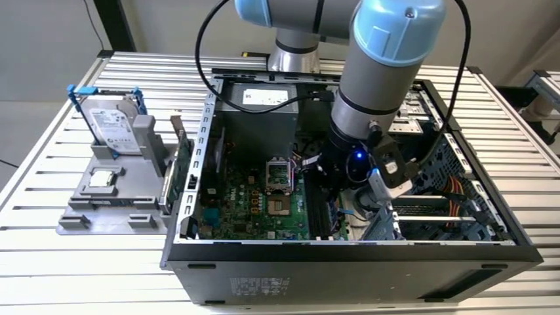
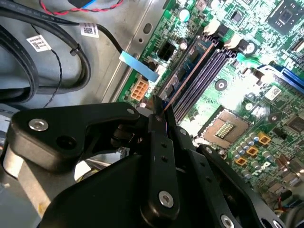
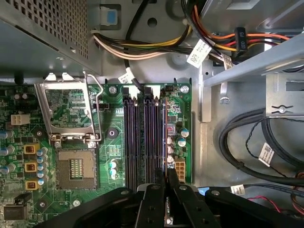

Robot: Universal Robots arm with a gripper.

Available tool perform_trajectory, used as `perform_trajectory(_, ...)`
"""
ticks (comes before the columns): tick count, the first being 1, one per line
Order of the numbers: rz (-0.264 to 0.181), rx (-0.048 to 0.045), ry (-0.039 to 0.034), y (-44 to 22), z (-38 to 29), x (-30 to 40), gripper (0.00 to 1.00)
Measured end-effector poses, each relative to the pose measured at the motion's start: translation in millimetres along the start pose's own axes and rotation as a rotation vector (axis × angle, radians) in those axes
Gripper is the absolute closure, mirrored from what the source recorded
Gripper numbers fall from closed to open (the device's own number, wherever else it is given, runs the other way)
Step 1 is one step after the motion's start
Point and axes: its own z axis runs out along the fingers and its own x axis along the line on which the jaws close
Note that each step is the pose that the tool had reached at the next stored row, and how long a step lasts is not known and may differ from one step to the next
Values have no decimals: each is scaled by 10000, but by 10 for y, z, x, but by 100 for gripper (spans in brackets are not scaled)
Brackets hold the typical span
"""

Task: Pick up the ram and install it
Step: 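Insert the ram into the slot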

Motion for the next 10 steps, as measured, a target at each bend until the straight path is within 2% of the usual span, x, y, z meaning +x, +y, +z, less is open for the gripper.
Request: perform_trajectory(10, -221, 2, 7, -11, 3, 33, 100)
